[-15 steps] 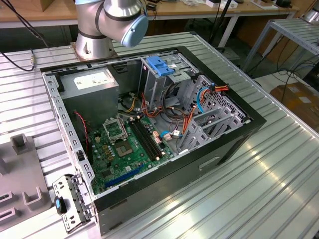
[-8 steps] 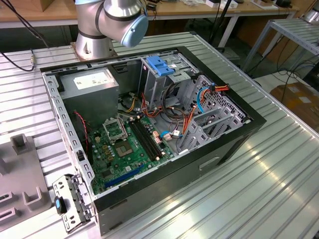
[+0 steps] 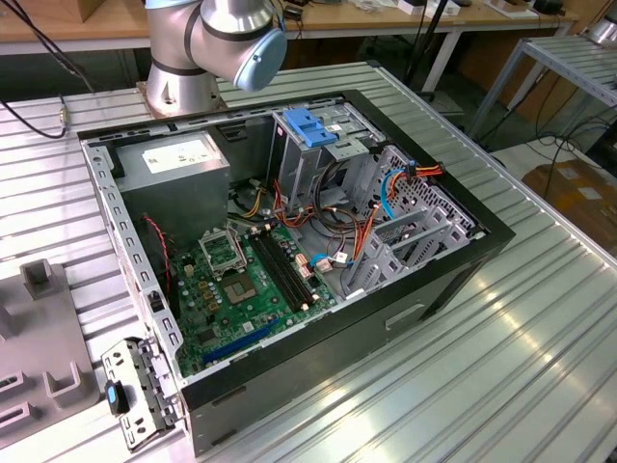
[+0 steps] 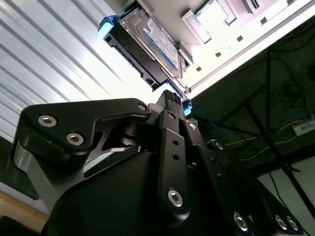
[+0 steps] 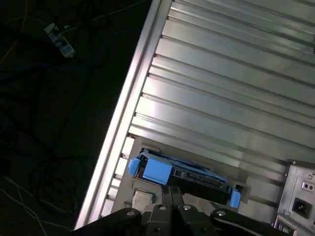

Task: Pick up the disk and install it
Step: 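Pick up the disk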

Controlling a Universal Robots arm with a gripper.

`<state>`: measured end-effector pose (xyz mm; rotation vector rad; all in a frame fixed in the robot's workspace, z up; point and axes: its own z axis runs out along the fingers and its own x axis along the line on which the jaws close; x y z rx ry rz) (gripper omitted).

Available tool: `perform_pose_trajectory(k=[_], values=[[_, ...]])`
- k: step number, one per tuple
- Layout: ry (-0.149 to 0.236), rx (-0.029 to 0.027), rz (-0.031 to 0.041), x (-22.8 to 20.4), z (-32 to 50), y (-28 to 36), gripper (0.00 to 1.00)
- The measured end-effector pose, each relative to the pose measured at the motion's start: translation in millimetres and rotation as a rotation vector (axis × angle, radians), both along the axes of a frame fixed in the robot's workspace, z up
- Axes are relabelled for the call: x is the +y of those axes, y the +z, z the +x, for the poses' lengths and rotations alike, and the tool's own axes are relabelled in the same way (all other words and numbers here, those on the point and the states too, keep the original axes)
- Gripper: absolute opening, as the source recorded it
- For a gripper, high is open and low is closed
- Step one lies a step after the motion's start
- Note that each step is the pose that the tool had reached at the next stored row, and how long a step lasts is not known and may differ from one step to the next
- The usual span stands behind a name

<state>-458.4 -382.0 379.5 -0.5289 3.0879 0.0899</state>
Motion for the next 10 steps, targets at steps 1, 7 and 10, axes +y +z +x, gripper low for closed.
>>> perform_pose_trajectory(k=[1,7,10], values=[[0.016,0.0001,0.0,0.0,0.0,0.0,0.11],[0.162,0.0,0.0,0.0,0.0,0.0,0.11],[0.215,0.0,0.0,0.0,0.0,0.0,0.11]])
